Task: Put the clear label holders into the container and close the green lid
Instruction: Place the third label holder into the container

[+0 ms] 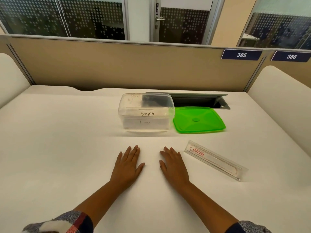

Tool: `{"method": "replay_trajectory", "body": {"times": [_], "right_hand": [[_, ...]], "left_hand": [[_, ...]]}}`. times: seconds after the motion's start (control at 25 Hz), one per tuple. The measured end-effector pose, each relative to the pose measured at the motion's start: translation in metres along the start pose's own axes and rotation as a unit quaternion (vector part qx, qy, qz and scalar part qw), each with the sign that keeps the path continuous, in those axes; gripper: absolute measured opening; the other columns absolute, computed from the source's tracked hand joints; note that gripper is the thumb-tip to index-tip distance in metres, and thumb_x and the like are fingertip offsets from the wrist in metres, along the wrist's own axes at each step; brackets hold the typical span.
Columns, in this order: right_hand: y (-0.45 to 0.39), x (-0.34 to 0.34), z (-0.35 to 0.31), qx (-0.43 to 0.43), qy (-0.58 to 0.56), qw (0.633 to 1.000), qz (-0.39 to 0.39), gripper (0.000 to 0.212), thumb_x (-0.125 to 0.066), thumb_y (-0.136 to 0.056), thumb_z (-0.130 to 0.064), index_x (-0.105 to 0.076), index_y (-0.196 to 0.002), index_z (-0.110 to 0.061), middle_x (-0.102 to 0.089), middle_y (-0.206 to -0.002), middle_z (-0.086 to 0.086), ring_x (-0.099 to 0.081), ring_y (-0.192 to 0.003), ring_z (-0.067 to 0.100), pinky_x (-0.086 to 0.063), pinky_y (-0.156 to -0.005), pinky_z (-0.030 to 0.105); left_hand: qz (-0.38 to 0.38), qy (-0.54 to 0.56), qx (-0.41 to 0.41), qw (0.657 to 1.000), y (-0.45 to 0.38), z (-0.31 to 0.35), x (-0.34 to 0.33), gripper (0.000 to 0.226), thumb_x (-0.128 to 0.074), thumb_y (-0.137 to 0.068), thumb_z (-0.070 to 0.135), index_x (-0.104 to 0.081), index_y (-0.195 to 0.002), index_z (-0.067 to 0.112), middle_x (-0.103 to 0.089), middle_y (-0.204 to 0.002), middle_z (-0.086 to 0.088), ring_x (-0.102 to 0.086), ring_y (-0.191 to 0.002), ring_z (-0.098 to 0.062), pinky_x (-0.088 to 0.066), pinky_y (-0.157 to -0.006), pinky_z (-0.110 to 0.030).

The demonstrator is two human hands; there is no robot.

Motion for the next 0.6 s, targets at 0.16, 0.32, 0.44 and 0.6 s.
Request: {"method": "replay_trajectory", "body": {"times": [0.16,0.32,0.44,0.6], "right_hand": [[0.002,-0.001,-0.003,-0.009,0.018,0.999,-0.037,0.05,-0.025,-0.092,-0.043,-0.063,-0.116,-0.021,-0.065,-0.124,-0.002,-0.061,-0.114,0.019,-0.036,-0.104,0.039],[0.001,-0.008,-0.002,0.019,0.075,0.996,-0.048,0.08,0.005,-0.091,-0.056,-0.049,-0.133,-0.016,-0.05,-0.141,0.003,-0.046,-0.13,0.024,-0.012,-0.106,0.037],[0.001,-0.011,-0.001,0.061,0.039,0.996,-0.046,0.102,0.022,-0.07,-0.07,-0.018,-0.147,-0.016,-0.014,-0.157,0.003,-0.007,-0.145,0.026,0.015,-0.108,0.033],[0.0,0.004,-0.003,0.065,0.063,0.995,-0.032,0.086,0.002,-0.083,-0.067,-0.034,-0.142,-0.015,-0.028,-0.153,0.004,-0.024,-0.142,0.025,0.005,-0.114,0.036]], "left_hand": [[-0.002,0.004,0.004,1.0,-0.001,0.0,-0.001,0.098,0.019,-0.073,0.071,-0.018,-0.146,0.019,-0.021,-0.155,0.004,-0.016,-0.145,-0.019,-0.011,-0.115,-0.038],[-0.008,0.006,0.006,1.0,0.0,0.0,-0.001,0.096,0.019,-0.074,0.07,-0.018,-0.146,0.019,-0.02,-0.155,0.005,-0.017,-0.144,-0.019,-0.011,-0.115,-0.038],[-0.01,0.006,0.007,1.0,0.0,0.0,-0.001,0.097,0.019,-0.073,0.07,-0.018,-0.146,0.019,-0.02,-0.155,0.004,-0.016,-0.145,-0.019,-0.011,-0.115,-0.039],[-0.015,0.008,0.007,1.0,0.0,0.002,0.002,0.105,0.03,-0.062,0.072,-0.007,-0.148,0.022,-0.009,-0.158,0.007,-0.005,-0.146,-0.016,-0.002,-0.116,-0.035]]}}
Point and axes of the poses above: each hand's wrist, its own y-axis away from the middle knuckle, its own x-axis out of the back of the hand, z = x × y, the point moved 6 cm from there along -y, towards the middle knuckle
